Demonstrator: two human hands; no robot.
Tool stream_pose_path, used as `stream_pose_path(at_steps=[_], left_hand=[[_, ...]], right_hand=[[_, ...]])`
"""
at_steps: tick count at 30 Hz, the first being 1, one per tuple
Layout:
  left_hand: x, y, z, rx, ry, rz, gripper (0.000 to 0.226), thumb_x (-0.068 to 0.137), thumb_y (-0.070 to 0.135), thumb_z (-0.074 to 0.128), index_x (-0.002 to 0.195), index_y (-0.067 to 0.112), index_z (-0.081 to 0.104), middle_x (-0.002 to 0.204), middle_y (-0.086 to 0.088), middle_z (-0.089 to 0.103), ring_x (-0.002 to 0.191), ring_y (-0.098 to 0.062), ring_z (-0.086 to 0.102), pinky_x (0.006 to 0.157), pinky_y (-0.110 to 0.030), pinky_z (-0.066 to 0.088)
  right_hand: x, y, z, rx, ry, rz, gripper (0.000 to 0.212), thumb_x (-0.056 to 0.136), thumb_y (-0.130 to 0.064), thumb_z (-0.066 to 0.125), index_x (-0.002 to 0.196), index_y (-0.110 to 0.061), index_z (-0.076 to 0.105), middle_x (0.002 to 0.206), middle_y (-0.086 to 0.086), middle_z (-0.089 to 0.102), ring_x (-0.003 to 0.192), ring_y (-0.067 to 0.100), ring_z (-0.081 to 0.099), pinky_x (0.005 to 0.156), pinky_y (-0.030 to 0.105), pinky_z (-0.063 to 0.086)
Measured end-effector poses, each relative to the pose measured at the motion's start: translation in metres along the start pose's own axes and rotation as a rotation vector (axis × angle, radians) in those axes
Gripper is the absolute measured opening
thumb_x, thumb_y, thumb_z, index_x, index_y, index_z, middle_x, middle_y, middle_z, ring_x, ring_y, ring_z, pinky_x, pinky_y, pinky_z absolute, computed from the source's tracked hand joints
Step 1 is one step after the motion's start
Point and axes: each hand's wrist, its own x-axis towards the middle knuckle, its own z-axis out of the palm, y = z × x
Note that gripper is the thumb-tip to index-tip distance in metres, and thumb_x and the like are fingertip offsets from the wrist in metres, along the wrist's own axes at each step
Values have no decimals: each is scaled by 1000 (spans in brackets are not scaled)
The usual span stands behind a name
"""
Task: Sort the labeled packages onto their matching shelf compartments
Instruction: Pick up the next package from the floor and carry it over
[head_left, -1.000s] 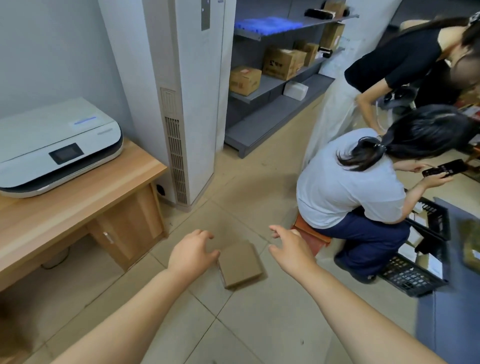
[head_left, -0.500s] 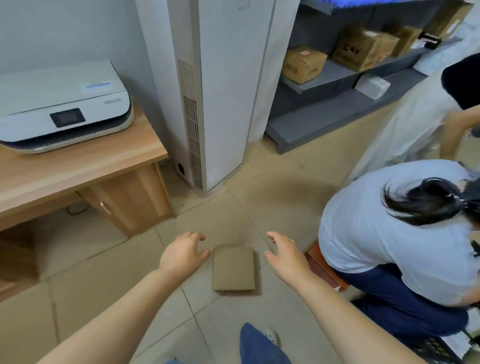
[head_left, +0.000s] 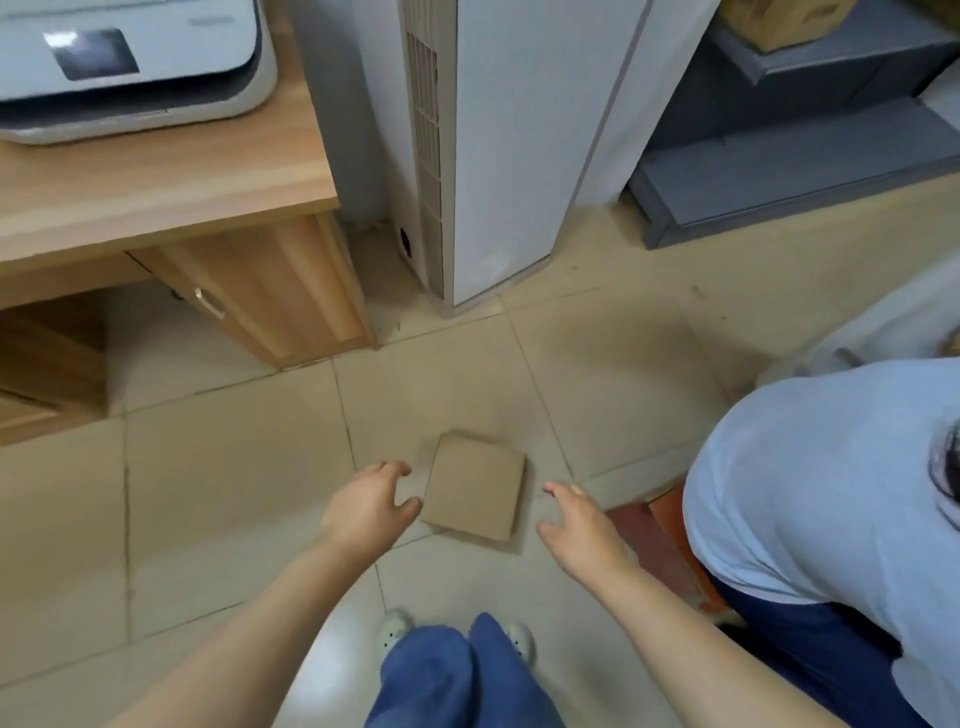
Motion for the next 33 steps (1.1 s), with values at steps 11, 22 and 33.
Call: stream_pose_path(at_steps=[11,22,33], left_hand=[[134,-94,186,-73,-72,-95,47,85,36,54,130,22,47,127,2,55,115,-18,53,86,-31,46],[258,-161,368,-27,-146,-105,51,85,33,52,134,22,42,130,3,52,118,-17,49,83,-30,43],[342,-198,444,-5,-250,-83,41,85,28,52,120,9,44,121,-13,54,110,-30,52,85,-36,45]], right_hand=[[165,95,152,-44,-103,60,53,88,-15,51,139,-12,38,142,9,42,131,23,39,105,25,29],[310,205,290,63,-16,185,56,84,-11,53,137,-14,39,134,9,46,122,23,46,96,29,39],[394,257,347,218,83,330,45,81,-19,56,123,-7,43,130,17,51,113,33,54,92,38,46]])
